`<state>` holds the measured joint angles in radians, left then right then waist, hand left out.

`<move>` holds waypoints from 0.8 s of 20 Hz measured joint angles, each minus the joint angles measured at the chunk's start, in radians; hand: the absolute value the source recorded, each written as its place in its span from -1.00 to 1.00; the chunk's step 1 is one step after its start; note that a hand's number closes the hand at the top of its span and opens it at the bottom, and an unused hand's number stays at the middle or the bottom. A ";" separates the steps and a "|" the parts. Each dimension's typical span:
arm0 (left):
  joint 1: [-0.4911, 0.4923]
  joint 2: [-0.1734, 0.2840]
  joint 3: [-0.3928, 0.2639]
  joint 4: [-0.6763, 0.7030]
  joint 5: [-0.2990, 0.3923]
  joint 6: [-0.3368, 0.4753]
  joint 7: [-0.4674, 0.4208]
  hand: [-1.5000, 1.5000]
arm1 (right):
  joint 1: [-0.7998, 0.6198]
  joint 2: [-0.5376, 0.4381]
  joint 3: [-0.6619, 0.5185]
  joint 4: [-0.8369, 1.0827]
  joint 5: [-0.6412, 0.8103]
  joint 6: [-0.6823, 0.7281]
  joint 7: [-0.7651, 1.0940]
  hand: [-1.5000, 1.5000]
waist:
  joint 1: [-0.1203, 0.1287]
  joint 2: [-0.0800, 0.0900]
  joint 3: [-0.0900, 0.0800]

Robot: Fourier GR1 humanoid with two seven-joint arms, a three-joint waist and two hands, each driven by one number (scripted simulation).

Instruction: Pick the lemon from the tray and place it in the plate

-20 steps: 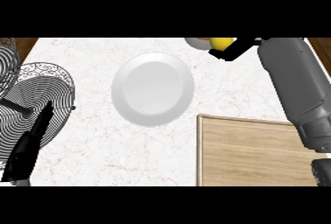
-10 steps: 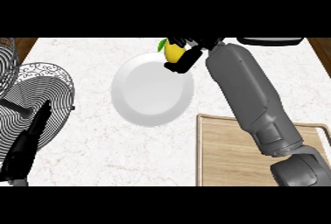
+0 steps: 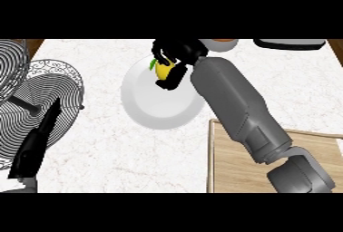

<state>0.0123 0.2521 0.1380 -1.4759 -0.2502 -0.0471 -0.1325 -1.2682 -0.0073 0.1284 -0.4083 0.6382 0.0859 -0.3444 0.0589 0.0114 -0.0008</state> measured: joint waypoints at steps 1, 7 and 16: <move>-0.013 0.002 0.000 0.011 0.001 -0.005 -0.003 0.00 | 0.009 0.001 0.015 0.012 -0.024 0.008 -0.003 1.00 | 0.005 0.001 0.000; -0.022 -0.007 -0.010 0.029 -0.005 -0.007 -0.014 0.00 | 0.038 0.006 0.053 0.079 -0.159 -0.039 0.090 -1.00 | 0.027 0.005 0.000; -0.019 -0.017 -0.016 0.013 -0.007 -0.008 -0.007 0.00 | 0.080 0.007 0.066 0.047 -0.380 -0.136 0.066 -1.00 | 0.030 0.005 0.001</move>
<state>-0.0067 0.2348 0.1221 -1.4631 -0.2576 -0.0550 -0.1394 -1.1882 -0.0002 0.1946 -0.3613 0.2587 -0.0504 -0.2782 0.0891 0.0168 0.0000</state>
